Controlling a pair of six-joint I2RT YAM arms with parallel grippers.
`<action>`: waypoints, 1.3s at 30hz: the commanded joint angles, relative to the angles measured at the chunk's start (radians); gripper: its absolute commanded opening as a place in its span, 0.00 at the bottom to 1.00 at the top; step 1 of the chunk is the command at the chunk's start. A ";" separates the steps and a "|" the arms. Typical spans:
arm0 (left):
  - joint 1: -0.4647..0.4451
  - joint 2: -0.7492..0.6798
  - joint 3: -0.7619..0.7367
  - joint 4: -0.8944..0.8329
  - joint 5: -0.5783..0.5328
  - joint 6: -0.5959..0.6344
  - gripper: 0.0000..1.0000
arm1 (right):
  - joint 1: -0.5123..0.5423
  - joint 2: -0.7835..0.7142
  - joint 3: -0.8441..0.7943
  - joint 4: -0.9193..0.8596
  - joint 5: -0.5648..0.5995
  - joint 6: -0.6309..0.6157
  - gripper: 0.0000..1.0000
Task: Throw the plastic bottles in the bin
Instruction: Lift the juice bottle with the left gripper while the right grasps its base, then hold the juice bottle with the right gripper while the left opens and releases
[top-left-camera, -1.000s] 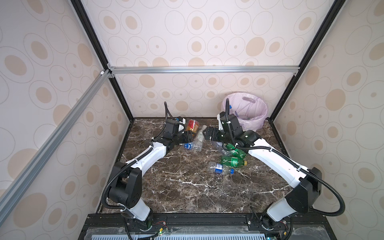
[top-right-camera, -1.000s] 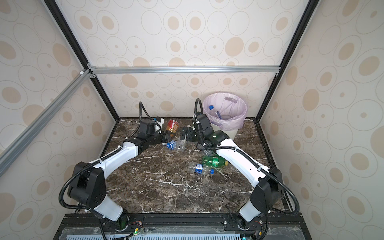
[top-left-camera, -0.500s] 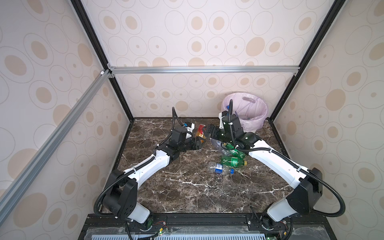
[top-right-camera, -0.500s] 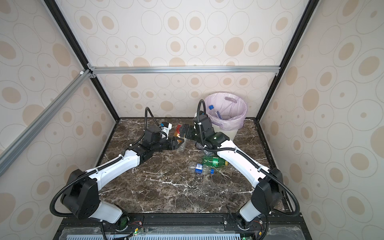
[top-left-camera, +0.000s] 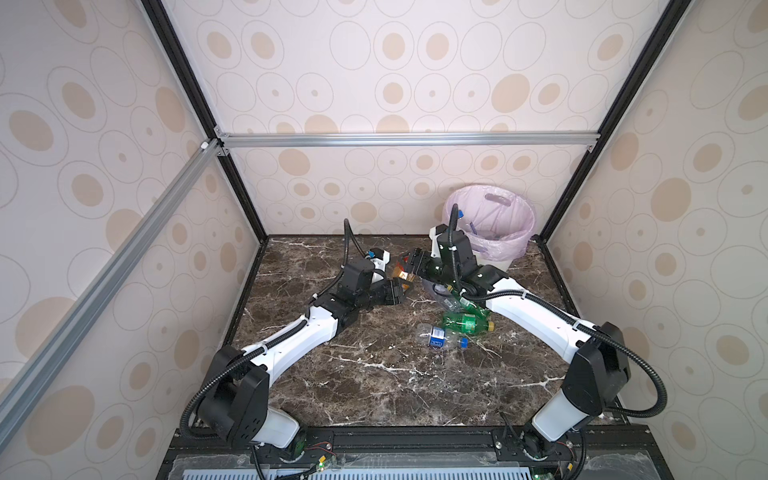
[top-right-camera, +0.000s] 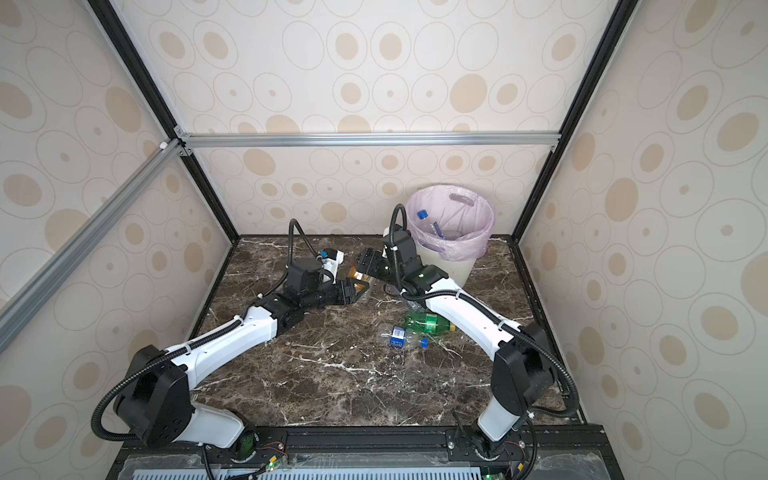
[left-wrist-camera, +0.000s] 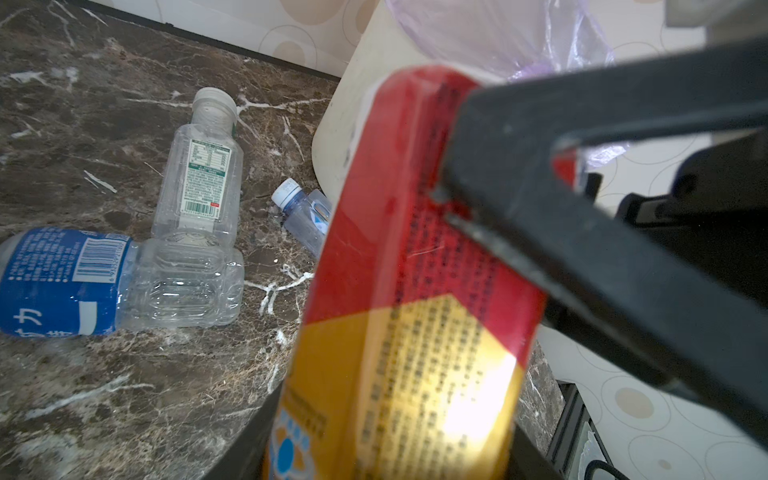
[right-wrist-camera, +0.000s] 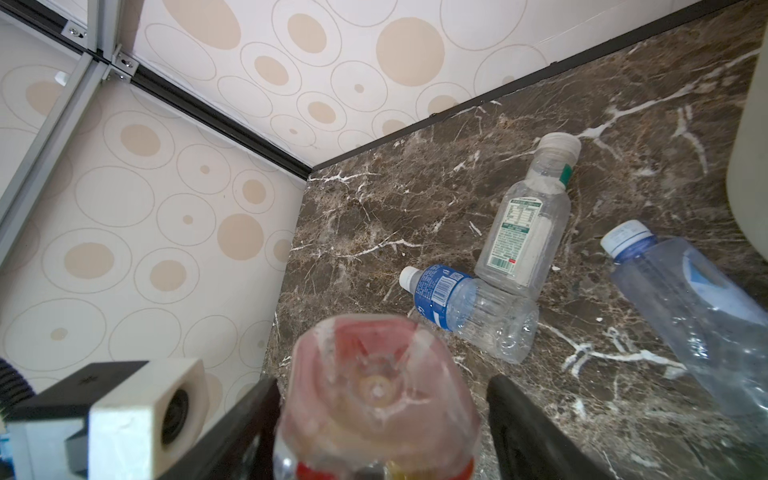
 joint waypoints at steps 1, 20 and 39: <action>-0.011 -0.032 0.004 0.040 -0.010 -0.012 0.58 | -0.003 0.015 -0.025 0.060 -0.031 0.042 0.78; -0.014 -0.022 0.017 -0.007 -0.028 0.016 0.69 | -0.009 0.005 -0.048 0.071 -0.034 0.039 0.45; -0.018 -0.087 -0.002 -0.113 -0.053 0.084 0.99 | -0.046 -0.068 -0.105 -0.016 0.031 -0.044 0.40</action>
